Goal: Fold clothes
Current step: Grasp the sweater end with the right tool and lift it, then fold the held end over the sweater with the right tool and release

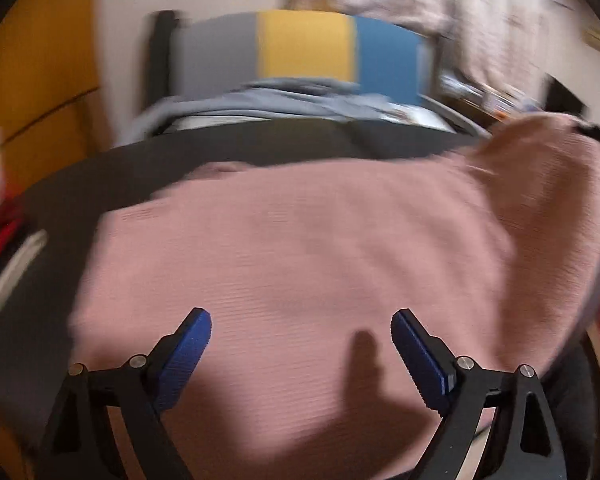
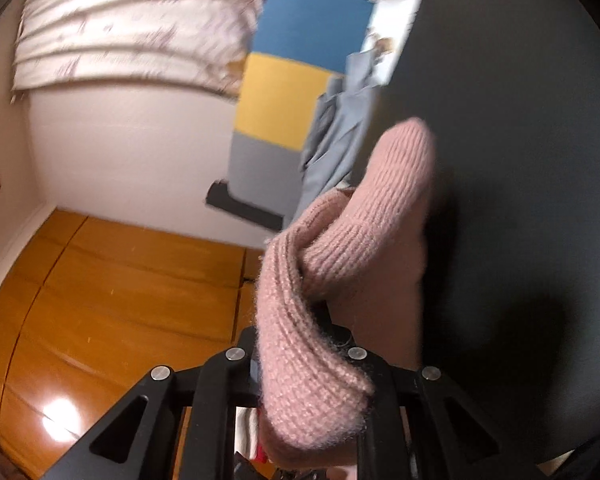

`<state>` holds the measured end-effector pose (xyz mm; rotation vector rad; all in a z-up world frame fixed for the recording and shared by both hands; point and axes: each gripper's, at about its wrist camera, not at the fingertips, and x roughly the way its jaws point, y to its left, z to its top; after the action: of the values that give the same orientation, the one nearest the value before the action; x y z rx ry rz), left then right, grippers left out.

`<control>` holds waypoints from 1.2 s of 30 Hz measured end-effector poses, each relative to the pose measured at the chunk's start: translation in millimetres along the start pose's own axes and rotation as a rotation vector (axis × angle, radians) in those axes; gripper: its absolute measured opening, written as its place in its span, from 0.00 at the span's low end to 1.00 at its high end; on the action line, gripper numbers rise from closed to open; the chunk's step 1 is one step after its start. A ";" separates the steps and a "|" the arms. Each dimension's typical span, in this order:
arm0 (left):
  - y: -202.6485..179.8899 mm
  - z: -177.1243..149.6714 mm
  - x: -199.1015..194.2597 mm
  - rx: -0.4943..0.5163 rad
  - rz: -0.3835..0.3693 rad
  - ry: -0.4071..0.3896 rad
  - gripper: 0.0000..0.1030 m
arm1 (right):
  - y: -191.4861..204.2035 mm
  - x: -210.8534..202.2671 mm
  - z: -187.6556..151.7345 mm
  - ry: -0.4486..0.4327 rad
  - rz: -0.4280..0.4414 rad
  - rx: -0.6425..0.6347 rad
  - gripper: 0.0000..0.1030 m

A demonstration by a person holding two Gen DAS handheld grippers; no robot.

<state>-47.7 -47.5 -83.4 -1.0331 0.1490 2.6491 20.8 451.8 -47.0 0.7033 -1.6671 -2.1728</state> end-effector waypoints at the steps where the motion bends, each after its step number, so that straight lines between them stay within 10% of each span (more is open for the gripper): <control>1: 18.9 -3.4 -6.2 -0.027 0.048 -0.017 0.90 | 10.6 8.7 -4.2 0.018 0.009 -0.014 0.16; 4: 69.1 -25.4 -13.2 -0.059 0.152 -0.005 0.90 | 42.6 36.0 -22.4 0.085 0.033 -0.063 0.16; 16: 106.5 -62.7 -13.7 -0.139 0.055 -0.022 0.91 | 127.8 201.4 -152.5 0.465 0.018 -0.397 0.15; 24: 111.4 -65.9 -16.2 -0.130 0.019 -0.036 0.92 | 92.6 281.0 -256.8 0.690 -0.293 -0.757 0.16; 36: 158.6 -66.3 -45.1 -0.327 -0.143 -0.040 0.92 | 124.5 228.2 -280.5 0.664 -0.215 -0.944 0.41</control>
<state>-22.1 -222.3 -103.3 -1.0390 -0.3647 2.6130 -19.0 71.9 -27.3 1.1210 -0.1892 -2.1563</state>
